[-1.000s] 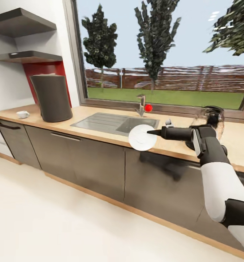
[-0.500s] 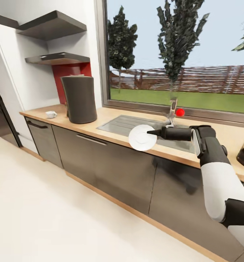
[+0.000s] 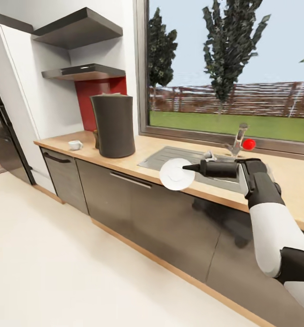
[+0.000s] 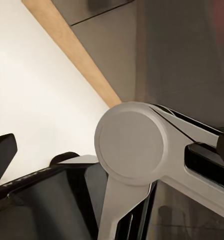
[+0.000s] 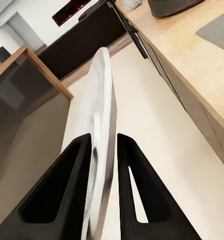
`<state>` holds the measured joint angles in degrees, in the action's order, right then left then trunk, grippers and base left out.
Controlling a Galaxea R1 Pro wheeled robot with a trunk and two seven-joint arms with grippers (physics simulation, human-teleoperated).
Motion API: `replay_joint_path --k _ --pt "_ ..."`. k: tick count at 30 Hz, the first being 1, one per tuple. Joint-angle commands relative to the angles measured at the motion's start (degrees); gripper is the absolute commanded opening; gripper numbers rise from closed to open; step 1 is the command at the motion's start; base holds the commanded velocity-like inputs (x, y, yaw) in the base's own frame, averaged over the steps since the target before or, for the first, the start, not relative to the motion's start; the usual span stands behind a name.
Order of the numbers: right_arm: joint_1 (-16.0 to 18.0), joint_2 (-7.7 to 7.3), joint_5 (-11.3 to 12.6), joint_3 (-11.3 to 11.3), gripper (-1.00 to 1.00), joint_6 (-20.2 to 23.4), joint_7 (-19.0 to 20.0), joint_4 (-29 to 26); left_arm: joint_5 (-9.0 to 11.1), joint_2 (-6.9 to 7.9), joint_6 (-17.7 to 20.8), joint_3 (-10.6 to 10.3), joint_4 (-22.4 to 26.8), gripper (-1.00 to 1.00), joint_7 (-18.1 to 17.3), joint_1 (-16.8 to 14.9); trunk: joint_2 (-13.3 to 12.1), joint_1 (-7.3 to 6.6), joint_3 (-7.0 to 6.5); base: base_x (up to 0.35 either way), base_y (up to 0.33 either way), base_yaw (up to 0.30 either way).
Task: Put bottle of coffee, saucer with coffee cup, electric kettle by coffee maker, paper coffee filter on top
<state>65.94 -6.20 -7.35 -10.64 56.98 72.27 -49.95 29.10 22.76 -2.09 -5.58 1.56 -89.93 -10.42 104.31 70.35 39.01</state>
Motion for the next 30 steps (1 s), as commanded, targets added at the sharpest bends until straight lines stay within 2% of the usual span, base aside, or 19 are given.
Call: replay_joint_path --k 1,17,23,27,30 --pt "0.1 0.04 -0.5 -0.2 -1.00 0.5 0.6 0.0 0.5 0.05 -0.2 -0.5 0.0 1.00 -0.1 0.0 0.0 0.02 0.06 0.251 0.262 0.206" --pt "0.1 0.04 -0.5 -0.2 -1.00 0.5 0.6 0.1 0.5 0.05 -0.3 -0.5 0.0 1.00 -0.1 0.0 0.0 0.02 0.06 0.270 0.237 0.258" --pt "-0.6 0.04 -0.4 -0.2 -1.00 0.4 0.7 0.1 0.4 0.02 -0.2 -0.5 0.0 1.00 -0.1 0.0 0.0 0.02 0.06 0.282 0.224 0.085" --pt "-3.5 0.04 -0.3 -0.2 -1.00 0.4 0.7 -2.2 0.4 0.02 -0.3 -0.5 0.0 1.00 -0.1 0.0 0.0 0.02 0.06 0.282 0.224 0.013" --pt "-8.4 0.04 0.0 -0.2 -1.00 0.4 0.7 -8.6 0.4 0.01 -0.3 -0.6 0.0 1.00 -0.1 0.0 0.0 0.02 0.06 0.266 0.201 0.004"
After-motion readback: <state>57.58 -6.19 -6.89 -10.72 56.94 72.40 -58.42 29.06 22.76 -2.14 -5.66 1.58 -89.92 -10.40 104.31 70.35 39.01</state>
